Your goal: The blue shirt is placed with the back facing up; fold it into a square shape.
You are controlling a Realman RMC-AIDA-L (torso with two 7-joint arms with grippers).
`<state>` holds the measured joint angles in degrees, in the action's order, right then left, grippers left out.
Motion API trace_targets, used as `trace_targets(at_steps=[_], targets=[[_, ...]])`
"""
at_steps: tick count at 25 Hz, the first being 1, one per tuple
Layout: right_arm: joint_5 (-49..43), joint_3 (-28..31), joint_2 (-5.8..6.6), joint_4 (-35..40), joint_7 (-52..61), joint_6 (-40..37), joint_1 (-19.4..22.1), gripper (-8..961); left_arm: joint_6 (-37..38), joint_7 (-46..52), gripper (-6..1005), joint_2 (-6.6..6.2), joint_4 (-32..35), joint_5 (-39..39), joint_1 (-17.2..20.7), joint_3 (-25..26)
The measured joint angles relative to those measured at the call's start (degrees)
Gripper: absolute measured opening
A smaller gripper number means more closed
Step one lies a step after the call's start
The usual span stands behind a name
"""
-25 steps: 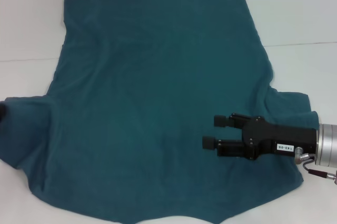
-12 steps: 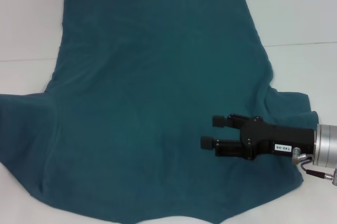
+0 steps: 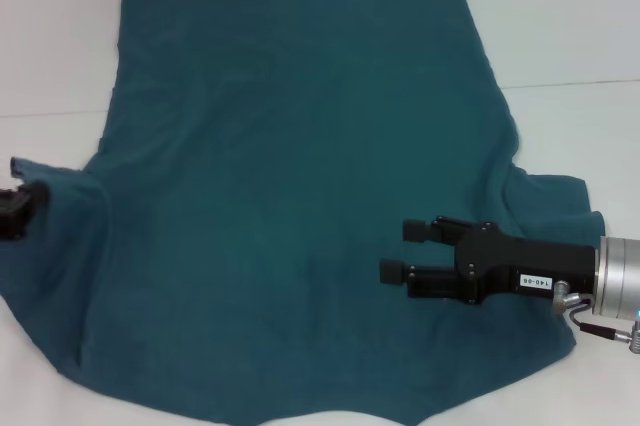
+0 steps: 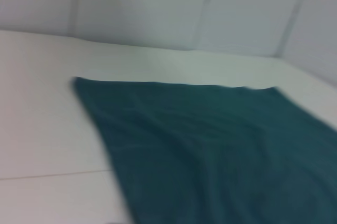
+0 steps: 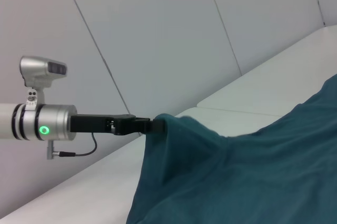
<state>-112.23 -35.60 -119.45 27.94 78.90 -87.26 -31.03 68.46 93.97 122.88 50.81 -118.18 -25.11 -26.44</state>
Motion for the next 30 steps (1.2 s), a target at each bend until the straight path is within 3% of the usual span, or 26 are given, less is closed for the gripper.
trace_targets(at_steps=[7,13,17,30], targets=[[-0.03,-0.36,0.02,-0.45,-0.40,0.50,0.06,915,8.32,4.29,6,1.05,-0.50,1.58,-0.73,-0.40],[-0.29,-0.39,0.02,-1.38,-1.40,1.05,0.10,914,9.69,3.31,7,1.13,-9.43,6.47,-2.43,-1.00],[-0.36,-0.40,0.03,-1.40,-1.46,1.23,0.23,914,7.59,1.75,140,1.14,-13.27,9.37,-2.87,-1.31],[-0.31,-0.32,0.20,-1.41,-1.52,1.22,0.27,915,10.06,-5.57,564,1.14,-14.41,10.46,-2.81,-2.28]])
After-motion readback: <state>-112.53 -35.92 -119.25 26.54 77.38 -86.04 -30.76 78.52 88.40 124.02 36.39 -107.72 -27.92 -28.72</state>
